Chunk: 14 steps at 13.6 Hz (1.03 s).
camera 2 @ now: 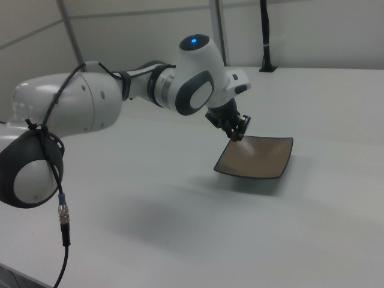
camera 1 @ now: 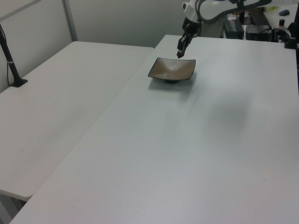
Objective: Strawberries on a ceramic plate
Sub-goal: 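Carry the strawberry over the brown plate and lower it onto the plate, then open the gripper to release the strawberry on the plate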
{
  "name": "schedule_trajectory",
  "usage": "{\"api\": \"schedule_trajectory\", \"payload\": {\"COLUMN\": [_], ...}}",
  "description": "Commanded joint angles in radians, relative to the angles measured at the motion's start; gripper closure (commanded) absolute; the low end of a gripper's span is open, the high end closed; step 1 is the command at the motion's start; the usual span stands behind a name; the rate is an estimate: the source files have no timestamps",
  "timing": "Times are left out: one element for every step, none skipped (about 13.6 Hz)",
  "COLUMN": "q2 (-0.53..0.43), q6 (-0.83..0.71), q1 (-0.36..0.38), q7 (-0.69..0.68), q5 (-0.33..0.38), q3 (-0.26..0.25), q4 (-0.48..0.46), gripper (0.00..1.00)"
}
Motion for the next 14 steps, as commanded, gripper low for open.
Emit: {"api": "schedule_trajectory", "payload": {"q2": [0.050, 0.062, 0.076, 0.085, 0.093, 0.096, 0.101, 0.102, 0.102, 0.102, 0.107, 0.113, 0.115, 0.116], "q6": [0.091, 0.134, 0.180, 0.210, 0.243, 0.281, 0.334, 0.367, 0.394, 0.418, 0.422, 0.422, 0.422, 0.422], "q1": [-0.008, -0.008, -0.007, -0.005, -0.004, -0.004, -0.001, 0.001, 0.002, 0.002, 0.004, 0.004, 0.004, 0.004], "q7": [-0.033, -0.033, -0.029, -0.030, -0.030, -0.032, -0.032, -0.032, -0.033, -0.035, -0.039, -0.042, -0.042, -0.041], "q5": [0.013, 0.013, 0.016, 0.014, 0.014, 0.014, 0.014, 0.014, 0.011, 0.008, 0.007, 0.007, 0.007, 0.008], "q3": [0.006, 0.006, 0.006, 0.006, 0.006, 0.006, 0.006, 0.006, 0.006, 0.006, 0.006, 0.006, 0.006, 0.007], "q4": [0.022, 0.019, 0.016, 0.010, 0.001, -0.005, -0.025, -0.033, -0.047, -0.057, -0.059, -0.059, -0.059, -0.059], "gripper": [0.73, 0.73, 0.70, 0.70, 0.70, 0.70, 0.70, 0.69, 0.67, 0.65, 0.63, 0.59, 0.46, 0.34]}}
